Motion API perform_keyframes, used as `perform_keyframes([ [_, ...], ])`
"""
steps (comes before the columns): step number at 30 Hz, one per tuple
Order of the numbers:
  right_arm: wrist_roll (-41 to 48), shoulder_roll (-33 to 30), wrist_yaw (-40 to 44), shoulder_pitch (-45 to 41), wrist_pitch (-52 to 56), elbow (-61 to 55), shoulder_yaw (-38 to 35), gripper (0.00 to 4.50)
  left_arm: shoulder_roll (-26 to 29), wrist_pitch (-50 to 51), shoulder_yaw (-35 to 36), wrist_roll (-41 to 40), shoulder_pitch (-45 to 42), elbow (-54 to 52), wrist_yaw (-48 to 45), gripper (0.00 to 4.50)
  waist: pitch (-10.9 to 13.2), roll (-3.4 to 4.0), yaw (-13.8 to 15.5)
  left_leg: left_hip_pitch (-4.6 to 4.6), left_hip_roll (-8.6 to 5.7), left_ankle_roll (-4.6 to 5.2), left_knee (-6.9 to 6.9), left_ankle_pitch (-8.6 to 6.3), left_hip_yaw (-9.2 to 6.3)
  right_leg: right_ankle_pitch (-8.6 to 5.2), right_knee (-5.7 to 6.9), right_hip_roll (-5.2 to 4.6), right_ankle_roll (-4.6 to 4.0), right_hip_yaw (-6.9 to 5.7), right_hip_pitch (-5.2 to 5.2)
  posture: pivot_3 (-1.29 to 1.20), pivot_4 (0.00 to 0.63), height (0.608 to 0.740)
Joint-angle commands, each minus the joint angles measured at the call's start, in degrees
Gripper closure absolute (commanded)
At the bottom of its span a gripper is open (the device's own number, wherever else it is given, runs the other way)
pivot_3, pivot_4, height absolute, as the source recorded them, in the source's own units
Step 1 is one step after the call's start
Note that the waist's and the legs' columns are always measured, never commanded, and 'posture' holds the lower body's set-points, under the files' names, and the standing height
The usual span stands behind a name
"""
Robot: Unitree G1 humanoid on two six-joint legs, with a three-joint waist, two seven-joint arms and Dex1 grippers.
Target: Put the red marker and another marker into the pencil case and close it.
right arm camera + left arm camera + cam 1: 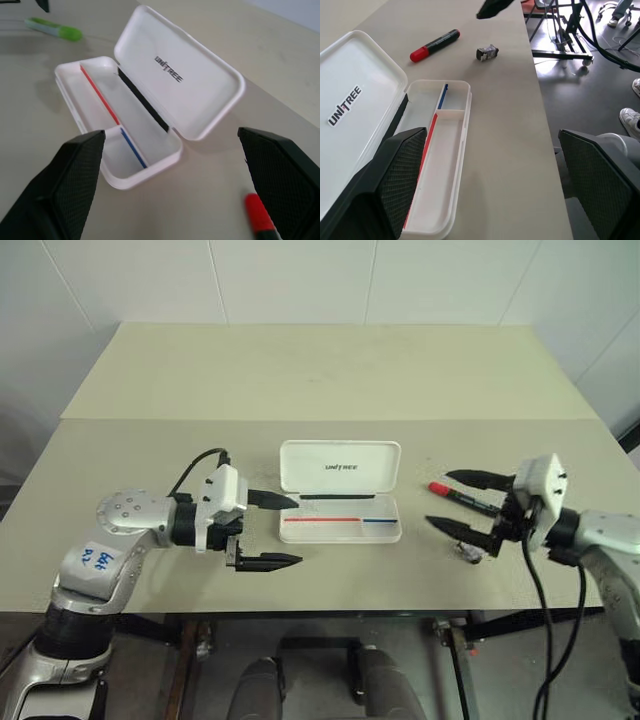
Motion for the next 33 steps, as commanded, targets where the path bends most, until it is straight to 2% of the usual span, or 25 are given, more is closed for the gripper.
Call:
perform_keyframes([
  [1, -2.93, -1.75, 3.56, -3.62, -3.45, 7.75, 0.67, 0.00, -0.16, 1.26, 1.96, -3.44, -0.32, -2.68, 1.54, 0.01, 0.00, 0.00, -0.02, 0.01, 0.00, 0.00, -0.01, 0.00, 0.01, 0.00, 0.00, 0.00, 0.00, 0.02, 0.00, 0.00, 0.150, 0.740],
  [10, -12.58, 0.18, 12.15, -17.04, -12.30, 32.97, 9.33, 0.00, -1.93, 2.39, 0.44, -4.30, -3.30, -3.02, 4.71, 0.01, 0.01, 0.01, -0.34, 0.01, 0.00, 0.01, -0.03, 0.00, 0.08, 0.02, 0.04, 0.05, 0.05, 0.09, -0.03, 0.00, 0.150, 0.740],
  [20, -21.50, 4.42, 12.16, -28.12, -21.78, 58.28, 13.18, 0.00, -2.58, 3.26, -0.58, -4.51, -4.50, -3.85, 6.29, 0.01, 0.01, 0.01, -1.49, 0.04, -0.04, 0.01, 0.02, 0.00, 0.23, 0.10, 0.08, 0.06, 0.18, 0.33, -0.03, 0.00, 0.150, 0.740],
  [25, -23.86, 5.63, 11.46, -31.70, -23.75, 65.24, 13.24, 1.64, -2.70, 3.79, -0.70, -4.77, -5.07, -4.29, 7.10, 0.00, 0.01, 0.00, -1.68, 0.15, -0.04, 0.01, 0.05, 0.00, 0.31, 0.11, 0.15, 0.08, 0.21, 0.45, 0.01, 0.00, 0.150, 0.740],
  [31, -25.19, 6.18, 13.74, -32.84, -26.18, 66.43, 13.55, 3.69, -2.24, 3.84, -0.35, -4.80, -5.33, -4.25, 7.45, 0.00, -0.01, -0.03, -1.91, 0.25, -0.07, 0.03, 0.19, 0.02, 0.45, 0.22, 0.18, 0.08, 0.32, 0.63, 0.10, 0.00, 0.150, 0.740],
  [32, -25.30, 6.26, 14.01, -32.90, -26.67, 66.20, 13.47, 3.91, -2.05, 3.70, -0.28, -4.69, -5.30, -4.10, 7.41, 0.00, -0.01, -0.03, -1.95, 0.25, -0.07, 0.04, 0.23, 0.02, 0.49, 0.26, 0.18, 0.08, 0.34, 0.67, 0.10, 0.00, 0.150, 0.740],
  [33, -25.40, 6.31, 14.15, -32.97, -27.04, 66.02, 13.37, 3.91, -1.94, 3.57, -0.26, -4.58, -5.28, -3.99, 7.40, 0.00, -0.01, -0.04, -1.97, 0.25, -0.09, 0.06, 0.24, 0.03, 0.51, 0.28, 0.18, 0.07, 0.35, 0.69, 0.10, 0.00, 0.150, 0.740],
])
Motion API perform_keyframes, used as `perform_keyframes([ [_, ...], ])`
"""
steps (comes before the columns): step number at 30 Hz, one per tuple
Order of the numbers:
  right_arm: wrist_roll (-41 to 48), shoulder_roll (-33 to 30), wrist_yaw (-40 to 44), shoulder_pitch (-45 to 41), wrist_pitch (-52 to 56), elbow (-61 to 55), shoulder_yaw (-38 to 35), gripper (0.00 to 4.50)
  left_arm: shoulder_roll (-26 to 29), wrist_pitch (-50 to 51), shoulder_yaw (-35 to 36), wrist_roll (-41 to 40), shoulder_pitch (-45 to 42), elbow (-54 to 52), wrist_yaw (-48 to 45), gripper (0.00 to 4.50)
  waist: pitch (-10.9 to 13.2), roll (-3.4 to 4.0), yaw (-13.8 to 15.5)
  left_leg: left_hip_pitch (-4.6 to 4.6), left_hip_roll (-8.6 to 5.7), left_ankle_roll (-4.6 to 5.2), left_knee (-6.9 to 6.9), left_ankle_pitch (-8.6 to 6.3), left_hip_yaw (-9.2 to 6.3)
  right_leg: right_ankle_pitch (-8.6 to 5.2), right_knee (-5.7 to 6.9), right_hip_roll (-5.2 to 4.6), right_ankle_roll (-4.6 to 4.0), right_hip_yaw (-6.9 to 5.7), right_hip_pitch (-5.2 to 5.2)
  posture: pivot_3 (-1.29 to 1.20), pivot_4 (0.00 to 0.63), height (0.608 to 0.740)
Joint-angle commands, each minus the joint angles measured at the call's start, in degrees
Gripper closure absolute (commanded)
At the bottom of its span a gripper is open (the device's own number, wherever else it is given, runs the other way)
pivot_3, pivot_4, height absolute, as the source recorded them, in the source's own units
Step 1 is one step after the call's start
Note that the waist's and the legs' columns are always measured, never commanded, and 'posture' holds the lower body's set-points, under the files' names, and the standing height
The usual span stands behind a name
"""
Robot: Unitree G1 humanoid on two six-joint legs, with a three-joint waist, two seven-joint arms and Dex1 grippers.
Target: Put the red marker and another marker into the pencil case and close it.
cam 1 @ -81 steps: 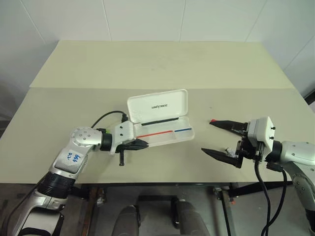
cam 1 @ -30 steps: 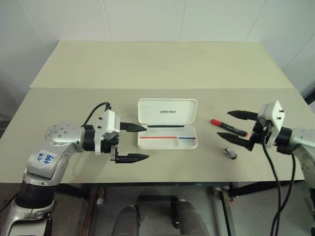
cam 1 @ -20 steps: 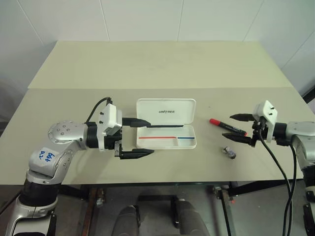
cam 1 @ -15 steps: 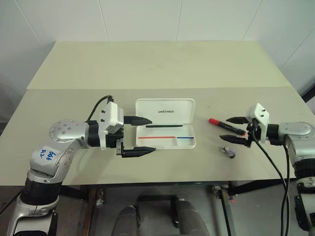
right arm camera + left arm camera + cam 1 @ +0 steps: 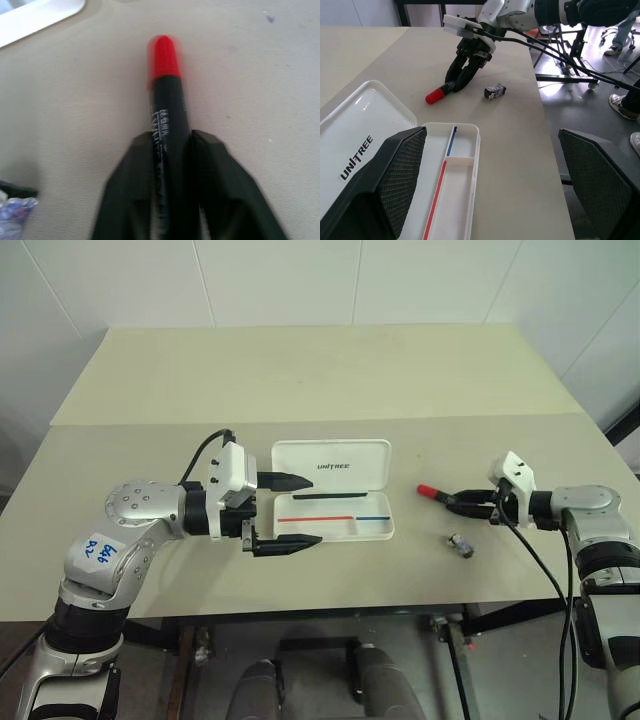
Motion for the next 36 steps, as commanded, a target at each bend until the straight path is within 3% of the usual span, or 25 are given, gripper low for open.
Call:
perform_keyframes([
  [1, -0.99, -0.22, 0.26, -0.53, -1.58, -0.21, -0.17, 3.91, 0.72, -0.61, 1.09, -0.95, -0.89, -1.51, 0.00, 0.00, 0.00, 0.00, -0.04, 0.00, 0.00, 0.00, 0.00, 0.00, 0.00, 0.01, 0.00, 0.00, 0.00, 0.01, 0.00, 0.00, 0.150, 0.740],
  [9, 1.32, 0.41, 2.92, -2.25, -3.45, -8.36, -1.51, 3.91, 2.92, -2.40, 2.43, 0.01, 0.54, 0.20, -1.04, 0.00, 0.01, 0.01, -1.20, -0.02, 0.00, 0.00, -0.21, 0.00, 0.02, -0.01, 0.00, 0.02, 0.01, 0.03, -0.12, 0.00, 0.150, 0.740],
  [15, 8.78, -0.20, 7.55, 4.93, 8.80, -35.61, -1.13, 3.91, 5.51, -4.82, 4.39, 0.53, 3.50, 1.25, -2.25, 0.00, 0.03, 0.03, -1.05, 0.07, 0.09, -0.03, -0.30, -0.02, 0.02, 0.01, 0.30, 0.11, 0.16, 0.01, -0.25, 0.00, 0.150, 0.740],
  [22, 12.86, 4.04, 1.77, 12.23, 24.00, -60.57, 3.54, 3.91, 6.99, -5.71, 6.82, 0.24, 7.09, 0.69, -2.27, 0.00, 0.01, 0.01, -0.25, -0.08, 0.08, -0.10, -0.25, -0.07, 0.06, -0.12, 0.11, 0.04, -0.02, 0.01, -0.29, 0.00, 0.150, 0.740],
  [28, 10.07, 10.42, -3.96, 10.65, 27.30, -63.25, 8.93, 3.91, 7.88, -6.27, 7.97, 0.26, 8.56, 0.65, -1.95, 0.00, 0.00, -0.05, -0.64, -0.07, 0.10, -0.08, -0.25, -0.07, 0.09, -0.13, 0.09, 0.03, -0.11, 0.00, -0.31, 0.00, 0.150, 0.740],
  [36, 2.72, 16.64, -6.23, 4.68, 19.78, -51.98, 15.83, 3.91, 7.90, -6.26, 8.29, 0.19, 9.95, -0.65, -1.04, 0.00, -0.01, -0.06, -0.83, -0.11, 0.10, -0.07, -0.33, -0.09, 0.12, -0.14, 0.08, 0.02, -0.13, -0.02, -0.39, 0.00, 0.150, 0.740],
])
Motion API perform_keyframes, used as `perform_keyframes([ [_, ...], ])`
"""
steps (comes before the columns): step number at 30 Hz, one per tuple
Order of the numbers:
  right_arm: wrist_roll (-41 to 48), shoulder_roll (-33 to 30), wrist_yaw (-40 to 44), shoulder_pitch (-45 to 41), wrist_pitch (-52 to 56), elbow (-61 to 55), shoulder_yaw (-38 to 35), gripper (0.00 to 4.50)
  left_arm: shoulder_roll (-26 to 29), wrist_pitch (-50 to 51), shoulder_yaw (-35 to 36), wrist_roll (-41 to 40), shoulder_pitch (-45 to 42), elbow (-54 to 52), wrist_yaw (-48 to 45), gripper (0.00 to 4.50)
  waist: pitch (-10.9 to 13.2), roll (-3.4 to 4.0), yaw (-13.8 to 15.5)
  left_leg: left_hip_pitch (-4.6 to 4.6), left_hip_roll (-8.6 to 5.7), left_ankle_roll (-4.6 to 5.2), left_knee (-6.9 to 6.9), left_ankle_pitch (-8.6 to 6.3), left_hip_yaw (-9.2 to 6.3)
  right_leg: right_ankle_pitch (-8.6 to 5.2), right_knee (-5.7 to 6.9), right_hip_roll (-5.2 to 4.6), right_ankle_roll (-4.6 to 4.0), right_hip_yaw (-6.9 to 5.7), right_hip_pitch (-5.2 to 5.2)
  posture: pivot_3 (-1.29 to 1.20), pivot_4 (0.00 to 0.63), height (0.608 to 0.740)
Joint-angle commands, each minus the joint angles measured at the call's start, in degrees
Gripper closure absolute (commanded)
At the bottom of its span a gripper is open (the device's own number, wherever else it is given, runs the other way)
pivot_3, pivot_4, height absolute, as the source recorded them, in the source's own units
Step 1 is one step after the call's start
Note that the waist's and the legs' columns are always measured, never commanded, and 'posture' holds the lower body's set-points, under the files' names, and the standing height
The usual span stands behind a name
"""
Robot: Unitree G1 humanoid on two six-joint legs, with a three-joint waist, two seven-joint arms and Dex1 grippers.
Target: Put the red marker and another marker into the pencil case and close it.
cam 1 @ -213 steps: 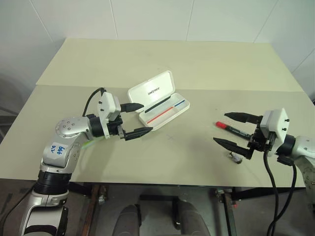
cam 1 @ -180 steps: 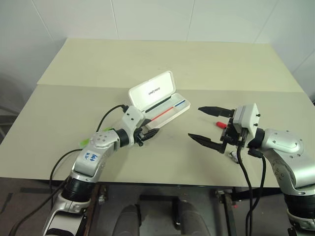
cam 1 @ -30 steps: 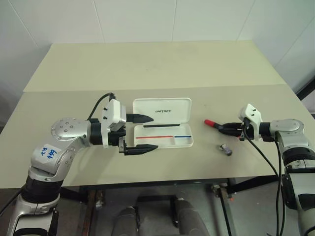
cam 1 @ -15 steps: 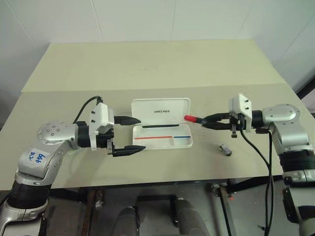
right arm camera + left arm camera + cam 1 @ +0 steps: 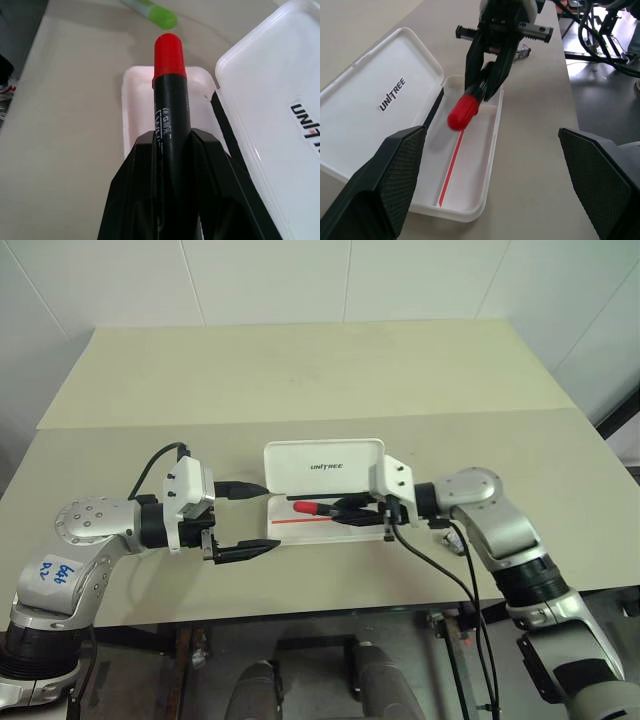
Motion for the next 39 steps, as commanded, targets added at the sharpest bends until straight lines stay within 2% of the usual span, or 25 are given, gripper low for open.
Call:
perform_keyframes([
  [1, -3.44, 1.70, -0.26, -3.66, -6.31, 5.58, 2.19, 3.91, 0.52, -0.73, 1.47, -0.40, 0.57, -2.55, 0.74, 0.00, 0.00, 0.00, -0.06, 0.00, 0.00, 0.01, 0.00, -0.01, 0.00, 0.00, 0.00, 0.00, 0.00, 0.00, -0.01, 0.00, 0.150, 0.740],
  [8, -9.79, 4.04, -0.91, -8.89, -18.29, 18.67, 5.03, 3.91, 0.11, -0.51, 1.64, -0.70, 1.47, -3.72, 2.09, 0.00, 0.00, -0.01, -0.27, -0.04, 0.00, 0.07, -0.03, -0.08, 0.02, 0.05, 0.06, 0.00, 0.09, 0.00, -0.09, 0.00, 0.150, 0.740],
  [18, -10.71, 6.91, -1.62, -11.77, -22.04, 25.19, 4.21, 3.91, -0.25, -0.12, 1.32, -1.19, 1.72, -4.78, 3.63, 0.00, -0.01, -0.02, -0.33, -0.03, 0.02, 0.06, -0.03, -0.10, 0.05, 0.07, 0.16, 0.01, 0.12, 0.01, -0.14, 0.00, 0.150, 0.740],
  [24, -8.98, 7.55, -2.16, -11.67, -21.25, 23.02, 2.48, 1.84, -0.31, -0.13, 1.00, -1.29, 1.14, -4.40, 3.64, 0.00, -0.01, -0.02, -0.32, -0.02, 0.02, 0.06, -0.09, -0.11, 0.05, 0.12, 0.23, 0.01, 0.21, 0.00, -0.21, 0.00, 0.150, 0.740],
  [28, -6.18, 7.61, -0.67, -11.17, -17.26, 18.28, 0.94, 1.84, -0.39, -0.21, 0.50, -1.29, 0.48, -3.91, 3.23, 0.00, -0.01, -0.02, -0.33, -0.06, 0.02, 0.06, -0.09, -0.11, 0.06, 0.12, 0.26, 0.02, 0.22, 0.01, -0.27, 0.00, 0.150, 0.740],
  [38, 7.13, 4.64, -0.34, -3.31, 3.05, -6.36, -5.01, 1.84, -0.75, -0.26, -0.53, -1.19, -1.03, -2.75, 2.47, 0.00, -0.02, -0.03, 0.07, -0.12, 0.03, 0.06, -0.07, -0.11, 0.06, 0.13, 0.37, 0.01, 0.24, -0.01, -0.36, 0.00, 0.150, 0.740],
  [39, 8.55, 3.56, -0.31, -1.93, 4.93, -9.09, -5.91, 1.50, -0.73, -0.22, -0.49, -1.23, -0.97, -2.78, 2.45, 0.00, -0.02, -0.03, 0.17, -0.12, 0.03, 0.06, -0.07, -0.11, 0.06, 0.13, 0.36, 0.01, 0.24, -0.01, -0.37, 0.00, 0.150, 0.740],
])
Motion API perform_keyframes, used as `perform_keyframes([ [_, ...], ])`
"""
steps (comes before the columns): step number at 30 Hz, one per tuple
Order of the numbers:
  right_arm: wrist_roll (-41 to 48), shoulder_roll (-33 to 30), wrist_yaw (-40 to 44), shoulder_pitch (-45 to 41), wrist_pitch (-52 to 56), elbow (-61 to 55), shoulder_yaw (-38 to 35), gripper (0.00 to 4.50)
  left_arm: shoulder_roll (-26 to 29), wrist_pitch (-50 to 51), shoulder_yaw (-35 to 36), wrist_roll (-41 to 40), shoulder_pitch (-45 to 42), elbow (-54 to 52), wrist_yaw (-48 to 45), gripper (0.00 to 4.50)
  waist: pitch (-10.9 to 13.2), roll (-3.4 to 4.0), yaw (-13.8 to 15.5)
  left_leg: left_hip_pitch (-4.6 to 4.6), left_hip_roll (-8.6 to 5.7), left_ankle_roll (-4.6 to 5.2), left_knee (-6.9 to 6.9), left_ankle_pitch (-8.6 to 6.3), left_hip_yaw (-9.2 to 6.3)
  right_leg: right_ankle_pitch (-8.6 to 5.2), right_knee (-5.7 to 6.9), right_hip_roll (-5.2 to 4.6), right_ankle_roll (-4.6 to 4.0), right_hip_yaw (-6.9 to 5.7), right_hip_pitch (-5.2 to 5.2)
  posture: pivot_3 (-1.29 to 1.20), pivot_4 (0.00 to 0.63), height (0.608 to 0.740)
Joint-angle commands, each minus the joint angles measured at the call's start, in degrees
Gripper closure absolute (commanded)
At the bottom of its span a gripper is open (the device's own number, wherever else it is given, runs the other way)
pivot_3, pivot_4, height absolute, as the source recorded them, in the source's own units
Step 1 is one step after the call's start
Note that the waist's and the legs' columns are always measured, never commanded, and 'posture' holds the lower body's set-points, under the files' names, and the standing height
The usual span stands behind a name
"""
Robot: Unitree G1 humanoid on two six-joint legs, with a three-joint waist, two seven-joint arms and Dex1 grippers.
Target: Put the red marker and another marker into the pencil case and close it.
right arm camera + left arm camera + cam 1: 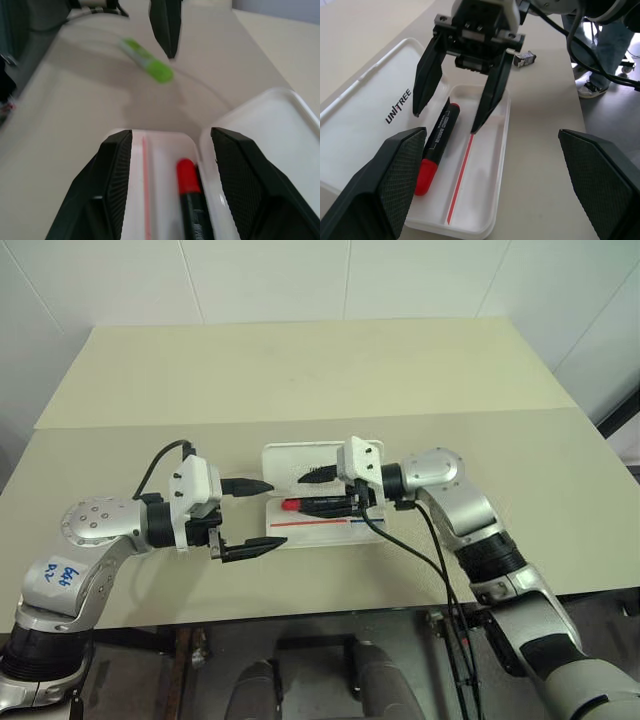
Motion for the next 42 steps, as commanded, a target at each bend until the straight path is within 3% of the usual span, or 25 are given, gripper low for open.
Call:
perform_keyframes([
  [1, 5.90, -3.89, -0.75, 3.72, 6.17, -11.14, -5.10, 1.25, -0.04, -0.37, 0.78, -1.04, -0.30, -1.11, -0.31, 0.00, 0.00, 0.00, 0.25, -0.01, 0.00, 0.00, 0.00, 0.00, 0.00, 0.00, -0.02, 0.00, -0.01, 0.00, 0.00, 0.00, 0.150, 0.740],
  [4, 8.85, -7.73, -1.29, 8.49, 8.88, -16.96, -8.37, 0.20, -0.06, -0.24, 0.92, -1.13, 0.09, -1.33, -0.28, 0.00, 0.00, -0.01, 0.65, -0.02, 0.00, -0.02, 0.00, -0.02, 0.01, -0.06, -0.11, 0.00, -0.11, -0.01, 0.00, 0.00, 0.150, 0.740],
  [5, 9.96, -8.99, -1.64, 9.99, 9.65, -18.48, -9.80, 0.03, -0.06, -0.19, 1.00, -1.16, 0.24, -1.40, -0.26, 0.00, 0.00, -0.01, 0.91, -0.02, 0.00, -0.02, -0.01, -0.02, 0.02, -0.09, -0.14, 0.00, -0.17, 0.00, 0.00, 0.00, 0.150, 0.740],
  [14, 14.53, -18.76, -2.69, 21.22, 8.94, -23.86, -21.35, 0.03, 0.65, -2.77, 7.06, 0.70, 5.10, 0.93, 1.84, 0.00, 0.03, -0.09, 1.18, -0.01, 0.03, 0.00, 0.02, -0.04, 0.24, -0.17, -0.37, -0.01, -0.30, 0.07, 0.00, 0.00, 0.150, 0.740],
  [21, 14.95, -19.52, -4.49, 22.71, 7.66, -23.40, -21.98, 0.03, 2.37, -8.57, 17.08, 3.37, 13.08, 7.51, 1.57, 0.00, 0.01, -0.13, 0.18, 0.03, 0.06, 0.02, 0.06, -0.03, 0.32, -0.16, -0.40, 0.00, -0.32, 0.15, 0.01, 0.00, 0.150, 0.740],
  [27, 15.11, -18.56, -6.51, 22.14, 7.75, -24.24, -20.58, 0.03, 4.29, -15.43, 20.34, 6.78, 16.84, 17.52, -0.73, 0.00, -0.02, -0.19, -0.23, 0.00, 0.08, -0.02, -0.01, -0.08, 0.34, -0.15, -0.58, -0.05, -0.33, 0.13, 0.01, 0.00, 0.150, 0.740],
  [42, 16.25, -19.23, -9.29, 20.77, 9.85, -27.19, -20.13, 0.03, 3.86, -23.55, 15.27, 11.42, 12.67, 36.13, -3.29, 0.00, -0.06, -0.26, 0.10, -0.06, 0.20, -0.07, -0.55, -0.22, 0.46, -0.16, -0.55, -0.01, -0.36, 0.04, -0.29, 0.00, 0.150, 0.740],
])
